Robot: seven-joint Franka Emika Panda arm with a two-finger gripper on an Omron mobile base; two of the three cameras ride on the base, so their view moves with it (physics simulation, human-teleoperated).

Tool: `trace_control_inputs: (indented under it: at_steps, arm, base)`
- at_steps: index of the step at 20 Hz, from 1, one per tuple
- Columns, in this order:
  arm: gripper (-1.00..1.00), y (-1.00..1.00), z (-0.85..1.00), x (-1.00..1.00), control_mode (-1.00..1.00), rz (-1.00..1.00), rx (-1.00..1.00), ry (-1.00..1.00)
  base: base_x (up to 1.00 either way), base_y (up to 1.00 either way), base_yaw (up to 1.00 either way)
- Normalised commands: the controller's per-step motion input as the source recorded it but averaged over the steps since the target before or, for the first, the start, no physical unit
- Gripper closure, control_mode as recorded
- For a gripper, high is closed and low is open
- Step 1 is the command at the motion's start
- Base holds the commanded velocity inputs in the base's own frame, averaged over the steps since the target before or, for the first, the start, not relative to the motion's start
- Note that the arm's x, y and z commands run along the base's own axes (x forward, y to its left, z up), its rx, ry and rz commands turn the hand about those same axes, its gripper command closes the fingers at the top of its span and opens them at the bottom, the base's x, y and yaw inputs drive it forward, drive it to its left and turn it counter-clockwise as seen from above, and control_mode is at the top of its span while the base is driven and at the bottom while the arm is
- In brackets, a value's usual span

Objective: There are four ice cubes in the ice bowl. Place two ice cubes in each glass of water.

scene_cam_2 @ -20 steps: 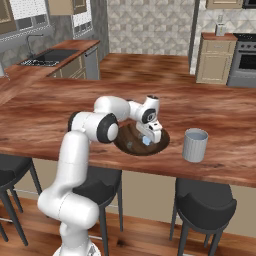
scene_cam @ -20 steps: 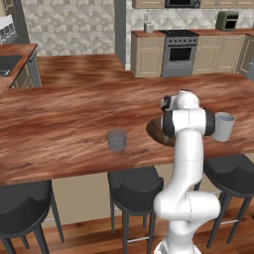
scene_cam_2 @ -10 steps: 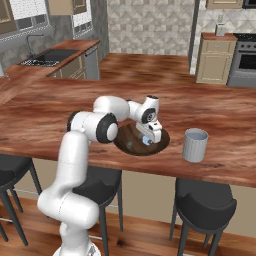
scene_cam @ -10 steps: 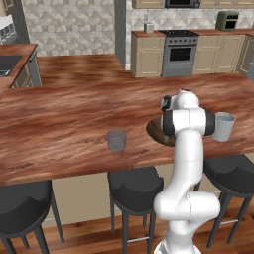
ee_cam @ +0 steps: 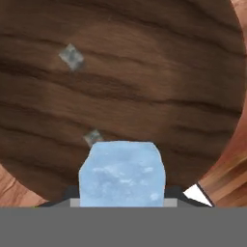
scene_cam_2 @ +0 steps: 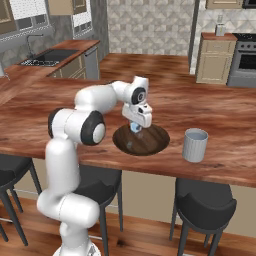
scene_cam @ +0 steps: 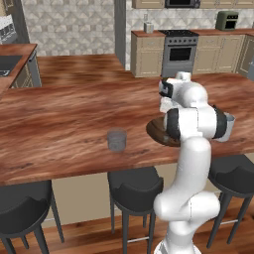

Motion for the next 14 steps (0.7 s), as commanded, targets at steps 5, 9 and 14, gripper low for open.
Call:
trace_control_inputs:
  at_steps: [5,9,14]
  arm:
    - [1.0,1.0,0.44,-0.4,-1.0,0.06,0.0,-0.03]
    - [1.0,1.0,0.0,-0.24,-1.0,0.0,0.0,-0.08]
    - [1.0,1.0,0.02,-0.05,-1.0,0.0,0.0,-0.08]
  base:
    - [0.0,0.0,0.0]
    - [0.0,0.0,0.0]
    - [0.0,0.0,0.0]
